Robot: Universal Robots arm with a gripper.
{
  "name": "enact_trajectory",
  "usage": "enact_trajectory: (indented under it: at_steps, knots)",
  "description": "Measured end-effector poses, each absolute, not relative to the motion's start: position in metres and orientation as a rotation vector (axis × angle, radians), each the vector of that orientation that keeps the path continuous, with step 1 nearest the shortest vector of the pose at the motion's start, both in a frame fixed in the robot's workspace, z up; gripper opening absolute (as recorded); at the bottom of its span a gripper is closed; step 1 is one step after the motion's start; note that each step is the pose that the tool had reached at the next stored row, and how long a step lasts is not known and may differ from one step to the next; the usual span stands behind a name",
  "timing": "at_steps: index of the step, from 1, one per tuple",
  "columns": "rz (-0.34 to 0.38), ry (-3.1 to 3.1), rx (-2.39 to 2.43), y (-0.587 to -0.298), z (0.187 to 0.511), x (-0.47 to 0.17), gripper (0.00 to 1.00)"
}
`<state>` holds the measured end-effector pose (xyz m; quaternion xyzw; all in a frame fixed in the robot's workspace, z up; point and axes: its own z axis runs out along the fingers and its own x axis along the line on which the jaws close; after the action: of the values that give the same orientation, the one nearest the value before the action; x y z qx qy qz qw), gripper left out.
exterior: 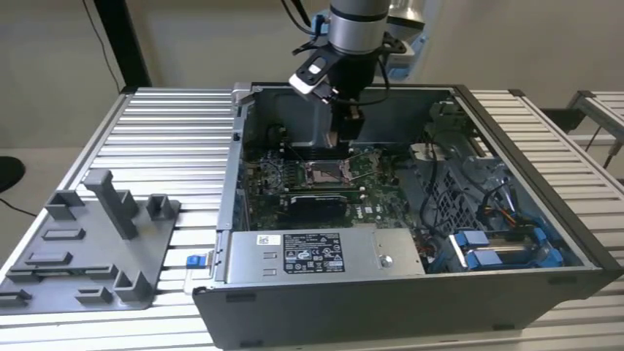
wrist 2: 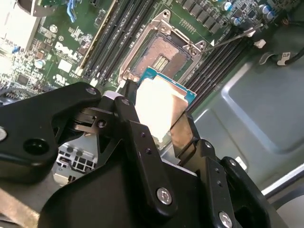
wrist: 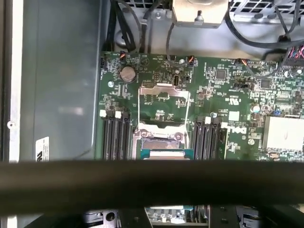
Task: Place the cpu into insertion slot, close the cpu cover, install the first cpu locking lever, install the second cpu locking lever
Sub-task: 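Close the cpu cover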
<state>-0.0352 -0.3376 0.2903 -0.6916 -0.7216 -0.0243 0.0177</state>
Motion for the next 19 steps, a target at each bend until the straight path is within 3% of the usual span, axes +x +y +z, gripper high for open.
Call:
enact_trajectory:
  at_steps: [19]
  knots:
    - [-0.057, -2.140, -2.214, -0.3367, 0.2845, -0.0385, 0.00]
